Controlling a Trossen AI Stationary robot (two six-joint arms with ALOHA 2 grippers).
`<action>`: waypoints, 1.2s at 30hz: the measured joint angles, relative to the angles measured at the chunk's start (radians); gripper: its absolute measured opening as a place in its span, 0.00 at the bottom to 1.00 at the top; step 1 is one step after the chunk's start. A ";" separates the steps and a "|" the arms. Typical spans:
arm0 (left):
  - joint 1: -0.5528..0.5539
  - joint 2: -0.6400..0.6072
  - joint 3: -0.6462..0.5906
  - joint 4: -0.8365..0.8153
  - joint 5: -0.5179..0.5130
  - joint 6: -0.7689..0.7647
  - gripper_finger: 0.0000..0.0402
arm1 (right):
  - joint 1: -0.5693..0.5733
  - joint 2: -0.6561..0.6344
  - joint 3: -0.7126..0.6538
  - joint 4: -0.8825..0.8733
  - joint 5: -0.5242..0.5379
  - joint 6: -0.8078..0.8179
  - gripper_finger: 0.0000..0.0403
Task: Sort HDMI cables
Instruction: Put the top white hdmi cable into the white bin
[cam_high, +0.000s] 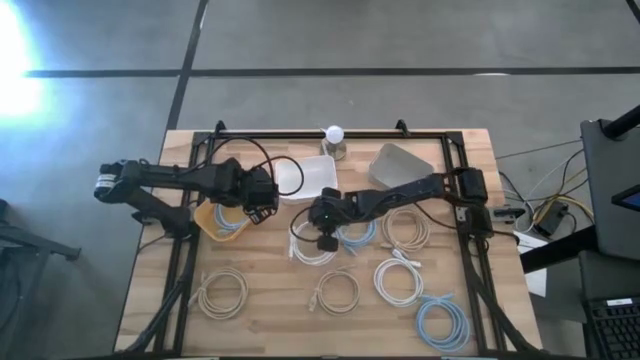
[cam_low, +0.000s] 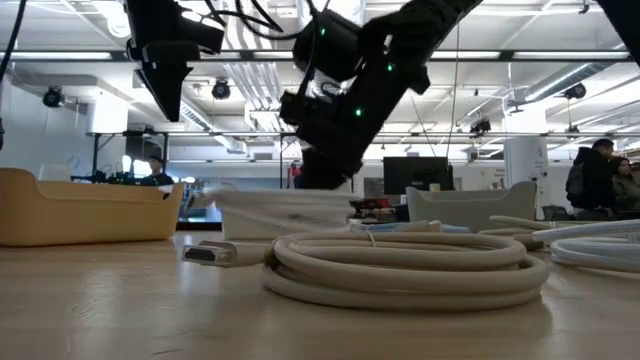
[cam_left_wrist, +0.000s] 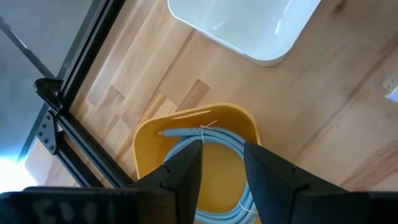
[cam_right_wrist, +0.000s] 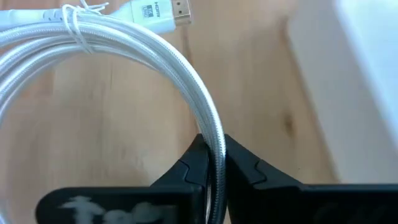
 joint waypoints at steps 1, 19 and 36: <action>-0.001 0.000 0.000 0.000 0.000 -0.002 0.36 | 0.001 -0.010 0.000 -0.002 0.018 -0.010 0.05; -0.058 0.000 0.000 0.035 -0.078 -0.034 0.36 | -0.056 -0.207 -0.001 0.033 0.473 -0.179 0.05; -0.081 0.000 0.000 0.046 -0.098 -0.046 0.36 | -0.188 -0.110 -0.006 0.240 0.474 -0.178 0.06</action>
